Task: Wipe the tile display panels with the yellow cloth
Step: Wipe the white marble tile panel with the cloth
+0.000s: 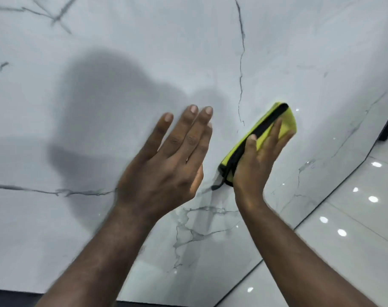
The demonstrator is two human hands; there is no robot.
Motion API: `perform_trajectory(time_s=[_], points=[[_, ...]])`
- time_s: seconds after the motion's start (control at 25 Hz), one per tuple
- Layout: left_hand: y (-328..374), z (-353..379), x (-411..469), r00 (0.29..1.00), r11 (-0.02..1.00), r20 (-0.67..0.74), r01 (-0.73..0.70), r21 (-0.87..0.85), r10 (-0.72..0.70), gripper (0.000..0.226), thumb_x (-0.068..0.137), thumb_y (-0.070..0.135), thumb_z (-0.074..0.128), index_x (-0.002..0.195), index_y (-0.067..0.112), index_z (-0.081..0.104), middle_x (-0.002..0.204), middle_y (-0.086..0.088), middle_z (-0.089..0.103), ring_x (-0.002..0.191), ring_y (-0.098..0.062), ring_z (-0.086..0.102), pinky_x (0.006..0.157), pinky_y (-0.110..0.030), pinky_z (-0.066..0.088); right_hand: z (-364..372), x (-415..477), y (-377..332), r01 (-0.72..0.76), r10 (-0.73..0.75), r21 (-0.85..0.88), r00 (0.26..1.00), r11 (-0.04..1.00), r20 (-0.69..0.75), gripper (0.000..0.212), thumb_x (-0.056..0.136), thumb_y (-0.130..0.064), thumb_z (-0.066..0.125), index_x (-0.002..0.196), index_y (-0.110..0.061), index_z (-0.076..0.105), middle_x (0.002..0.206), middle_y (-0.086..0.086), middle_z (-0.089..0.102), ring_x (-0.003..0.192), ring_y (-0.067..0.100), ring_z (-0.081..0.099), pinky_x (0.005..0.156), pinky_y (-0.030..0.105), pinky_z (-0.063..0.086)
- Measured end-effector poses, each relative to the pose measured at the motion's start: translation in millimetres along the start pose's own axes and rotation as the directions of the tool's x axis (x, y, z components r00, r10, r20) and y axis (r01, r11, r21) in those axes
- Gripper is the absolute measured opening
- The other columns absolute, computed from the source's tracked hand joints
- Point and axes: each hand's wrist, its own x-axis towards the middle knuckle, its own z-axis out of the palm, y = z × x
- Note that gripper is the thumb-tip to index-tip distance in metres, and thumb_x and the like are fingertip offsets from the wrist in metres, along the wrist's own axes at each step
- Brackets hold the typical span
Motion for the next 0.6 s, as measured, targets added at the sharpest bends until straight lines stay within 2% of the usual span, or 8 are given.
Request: perform_trajectory(time_s=[0.12, 0.16, 0.24, 0.28, 0.4, 0.44, 0.56, 0.6], points=[[2.7, 4.4, -0.6, 0.999, 0.999, 0.015, -0.031, 0.031, 0.03, 0.068, 0.106, 0.032, 0.052, 0.164, 0.001, 0.041, 0.173, -0.018, 0.035, 0.16, -0.032, 0.034, 0.131, -0.055, 0.029, -11.8, -5.0, 29.7, 0.363, -0.351, -0.07, 0.926, 0.929, 0.136, 0.065, 0.112, -0.02, 0.053, 0.168, -0.024, 0.021, 0.177, 0.006, -0.014, 0.164, 0.015, -0.009, 0.134, 0.047, 0.007], [3.4, 4.1, -0.5, 1.0, 0.999, 0.013, -0.015, 0.033, 0.015, 0.068, 0.105, 0.032, 0.054, 0.164, 0.001, 0.041, 0.172, -0.018, 0.036, 0.16, -0.033, 0.035, 0.13, -0.056, 0.031, -16.1, 5.0, 41.1, 0.305, -0.3, -0.067, 0.95, 0.95, 0.084, 0.065, 0.111, -0.025, 0.053, 0.168, -0.024, 0.021, 0.178, 0.006, -0.014, 0.164, 0.016, -0.008, 0.134, 0.049, 0.008], [6.0, 3.0, -0.5, 1.0, 0.999, 0.014, 0.002, 0.034, -0.003, 0.069, 0.104, 0.031, 0.057, 0.164, 0.001, 0.042, 0.171, -0.017, 0.038, 0.159, -0.033, 0.036, 0.129, -0.057, 0.032, -20.2, 22.3, 49.8, -0.062, 0.064, 0.027, 0.996, 0.998, -0.059, 0.068, 0.109, -0.042, 0.046, 0.169, -0.03, 0.016, 0.177, 0.001, -0.016, 0.164, 0.01, -0.007, 0.132, 0.051, 0.013], [7.2, 3.5, -0.3, 1.0, 0.999, 0.013, -0.002, 0.042, 0.001, 0.07, 0.103, 0.031, 0.059, 0.164, 0.001, 0.042, 0.171, -0.017, 0.039, 0.159, -0.033, 0.037, 0.129, -0.057, 0.033, -21.0, 23.1, 48.0, -0.114, 0.116, 0.028, 0.992, 0.993, -0.043, 0.069, 0.11, -0.043, 0.046, 0.17, -0.031, 0.014, 0.177, -0.001, -0.018, 0.163, 0.009, -0.007, 0.132, 0.051, 0.013], [6.5, 6.1, 0.1, 1.0, 0.998, 0.004, -0.006, 0.068, 0.005, 0.071, 0.101, 0.031, 0.061, 0.163, 0.001, 0.044, 0.17, -0.018, 0.041, 0.158, -0.034, 0.038, 0.128, -0.058, 0.033, -28.2, 11.4, 52.7, 0.309, -0.301, -0.043, 0.944, 0.95, 0.134, 0.068, 0.11, -0.018, 0.056, 0.167, -0.025, 0.02, 0.177, 0.001, -0.013, 0.164, 0.013, -0.009, 0.134, 0.044, 0.007], [6.2, 6.0, 0.2, 1.0, 0.997, 0.002, 0.002, 0.075, -0.002, 0.071, 0.1, 0.031, 0.061, 0.162, 0.001, 0.045, 0.17, -0.018, 0.041, 0.158, -0.034, 0.038, 0.128, -0.058, 0.033, -29.7, 12.9, 54.8, 0.303, -0.297, -0.025, 0.946, 0.953, 0.126, 0.068, 0.109, -0.016, 0.057, 0.167, -0.025, 0.022, 0.177, 0.001, -0.012, 0.164, 0.011, -0.008, 0.134, 0.042, 0.007], [8.6, 5.0, 0.9, 1.0, 0.997, -0.006, 0.028, 0.071, -0.028, 0.07, 0.099, 0.031, 0.063, 0.161, 0.002, 0.047, 0.169, -0.016, 0.042, 0.158, -0.033, 0.04, 0.129, -0.057, 0.032, -28.7, 25.8, 50.8, -0.113, 0.113, 0.061, 0.994, 0.992, 0.009, 0.067, 0.112, -0.029, 0.05, 0.169, -0.036, 0.015, 0.176, -0.01, -0.019, 0.161, 0.001, -0.008, 0.133, 0.044, 0.012], [8.8, 5.1, 1.4, 1.0, 0.998, -0.005, 0.026, 0.065, -0.026, 0.07, 0.099, 0.031, 0.063, 0.161, 0.003, 0.048, 0.169, -0.016, 0.042, 0.158, -0.033, 0.04, 0.129, -0.057, 0.032, -29.2, 24.7, 49.7, -0.059, 0.058, 0.015, 0.997, 0.998, 0.048, 0.068, 0.113, -0.03, 0.05, 0.169, -0.037, 0.012, 0.175, -0.013, -0.021, 0.161, 0.002, -0.012, 0.134, 0.045, 0.01]])
